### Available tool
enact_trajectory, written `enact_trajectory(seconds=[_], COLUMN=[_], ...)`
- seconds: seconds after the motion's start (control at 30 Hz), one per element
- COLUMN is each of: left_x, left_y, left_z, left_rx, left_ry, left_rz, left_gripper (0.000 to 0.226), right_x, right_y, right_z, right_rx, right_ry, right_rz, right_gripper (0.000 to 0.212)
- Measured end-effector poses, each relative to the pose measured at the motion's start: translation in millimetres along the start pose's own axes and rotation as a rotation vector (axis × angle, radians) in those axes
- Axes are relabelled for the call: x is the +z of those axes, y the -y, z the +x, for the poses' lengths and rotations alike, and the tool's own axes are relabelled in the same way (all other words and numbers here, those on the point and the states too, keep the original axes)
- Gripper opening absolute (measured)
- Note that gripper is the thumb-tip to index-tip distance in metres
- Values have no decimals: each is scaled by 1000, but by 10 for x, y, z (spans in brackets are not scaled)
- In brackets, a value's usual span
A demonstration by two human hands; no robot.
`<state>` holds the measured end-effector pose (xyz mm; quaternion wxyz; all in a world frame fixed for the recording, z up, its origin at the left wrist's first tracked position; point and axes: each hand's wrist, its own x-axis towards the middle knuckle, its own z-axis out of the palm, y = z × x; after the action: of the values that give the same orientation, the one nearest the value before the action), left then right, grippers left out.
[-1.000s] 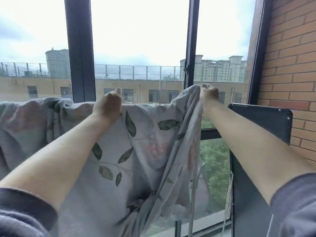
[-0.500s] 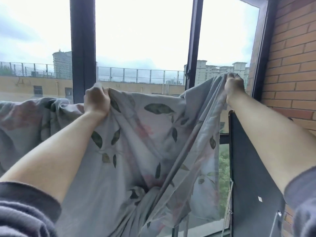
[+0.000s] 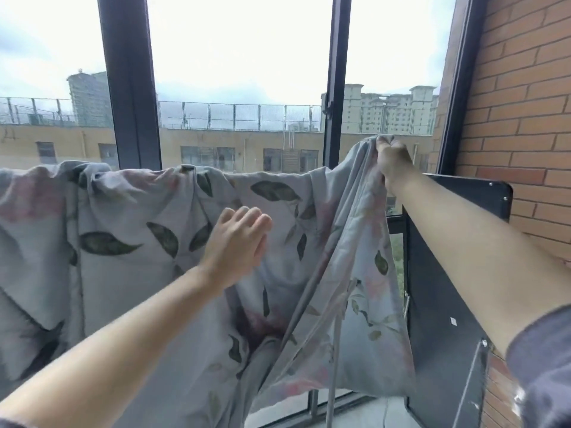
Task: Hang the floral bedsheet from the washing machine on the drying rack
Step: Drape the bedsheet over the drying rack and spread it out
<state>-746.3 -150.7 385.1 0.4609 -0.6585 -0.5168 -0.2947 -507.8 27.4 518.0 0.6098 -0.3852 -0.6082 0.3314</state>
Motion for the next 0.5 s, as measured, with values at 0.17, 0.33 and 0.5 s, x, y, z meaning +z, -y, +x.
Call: enact_trajectory(seconds=[0.17,0.33,0.5], left_x=[364,537,870], left_y=[-292,-492,-823], left_z=[-432,-610,-932], left_rx=[-120,-264,-511], left_ry=[215,454,799], left_rz=[-160,-148,-3], left_gripper=[17,9,23], right_x=[-9,-20,-1], right_y=[-135,-148,-187], right_z=[-44,-112,-180], right_rx=[11,23,-33], right_ry=[-29,36,199], right_rz=[13,47,102], right_gripper=[28,33,25])
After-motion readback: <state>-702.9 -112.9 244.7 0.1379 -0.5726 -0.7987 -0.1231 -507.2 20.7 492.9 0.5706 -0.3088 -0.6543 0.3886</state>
